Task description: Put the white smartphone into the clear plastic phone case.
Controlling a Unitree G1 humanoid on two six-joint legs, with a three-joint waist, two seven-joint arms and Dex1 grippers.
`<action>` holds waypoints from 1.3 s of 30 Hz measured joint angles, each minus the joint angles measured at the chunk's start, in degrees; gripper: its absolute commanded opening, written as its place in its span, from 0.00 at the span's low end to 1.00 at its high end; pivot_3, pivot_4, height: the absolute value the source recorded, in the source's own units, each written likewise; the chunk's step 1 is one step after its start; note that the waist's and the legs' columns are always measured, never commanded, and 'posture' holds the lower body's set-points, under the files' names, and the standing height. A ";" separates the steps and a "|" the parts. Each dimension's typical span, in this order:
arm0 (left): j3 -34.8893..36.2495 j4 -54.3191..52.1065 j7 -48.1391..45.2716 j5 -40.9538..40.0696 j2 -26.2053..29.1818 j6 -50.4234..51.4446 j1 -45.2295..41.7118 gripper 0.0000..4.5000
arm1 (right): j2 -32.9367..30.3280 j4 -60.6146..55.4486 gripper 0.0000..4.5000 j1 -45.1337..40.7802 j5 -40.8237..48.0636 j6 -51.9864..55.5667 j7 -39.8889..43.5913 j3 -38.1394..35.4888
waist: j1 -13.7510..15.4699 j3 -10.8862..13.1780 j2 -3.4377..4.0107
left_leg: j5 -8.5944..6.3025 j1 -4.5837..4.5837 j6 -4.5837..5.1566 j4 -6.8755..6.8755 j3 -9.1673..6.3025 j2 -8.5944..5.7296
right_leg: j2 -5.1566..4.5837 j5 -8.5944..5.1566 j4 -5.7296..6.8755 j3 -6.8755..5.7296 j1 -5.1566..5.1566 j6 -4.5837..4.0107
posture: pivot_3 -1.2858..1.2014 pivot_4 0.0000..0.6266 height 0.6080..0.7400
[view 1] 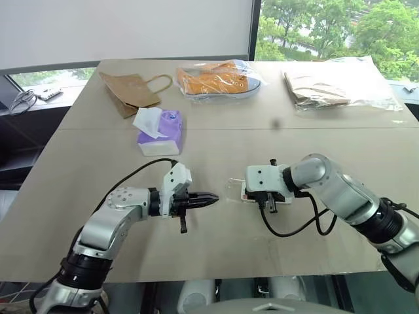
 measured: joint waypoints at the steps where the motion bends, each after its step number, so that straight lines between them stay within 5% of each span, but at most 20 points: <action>1: 0.02 -0.03 0.01 -0.02 0.01 0.00 0.02 0.00 | 0.02 0.09 0.00 -0.01 -0.33 -0.24 0.03 0.21 | 0.00 -0.03 0.02 | -0.02 0.27 0.01 -0.07 -0.01 0.00 | -0.04 -0.10 -0.08 -0.04 0.23 0.15 | 0.52 0.24 1.00; 20: 0.19 -0.07 1.43 -0.16 -0.02 -0.24 0.15 0.00 | 4.59 7.00 0.00 0.66 -8.72 -9.95 3.51 1.17 | -0.08 -1.94 0.22 | -0.07 0.46 -0.06 -0.16 -0.04 0.04 | -0.43 -0.13 -0.09 0.00 0.26 0.18 | 0.52 0.24 1.00; 31: -0.03 2.07 2.48 0.96 -0.43 -1.53 -0.30 0.00 | 5.51 -4.29 0.00 8.04 4.58 6.96 1.61 -15.64 | -0.05 -0.76 0.73 | 0.01 -0.52 -0.03 -0.53 -0.06 -0.04 | -0.47 0.03 -0.15 0.12 -0.66 -0.07 | 0.52 0.24 1.00; 39: -2.78 8.22 3.21 6.94 -1.32 -4.74 -3.90 0.00 | -2.62 -16.79 0.00 16.61 8.28 17.54 -4.68 -26.87 | 0.00 -0.45 0.65 | 0.02 -0.81 -0.04 -0.54 0.03 -0.10 | -0.19 0.13 -0.21 -0.17 -0.89 0.19 | 0.52 0.24 1.00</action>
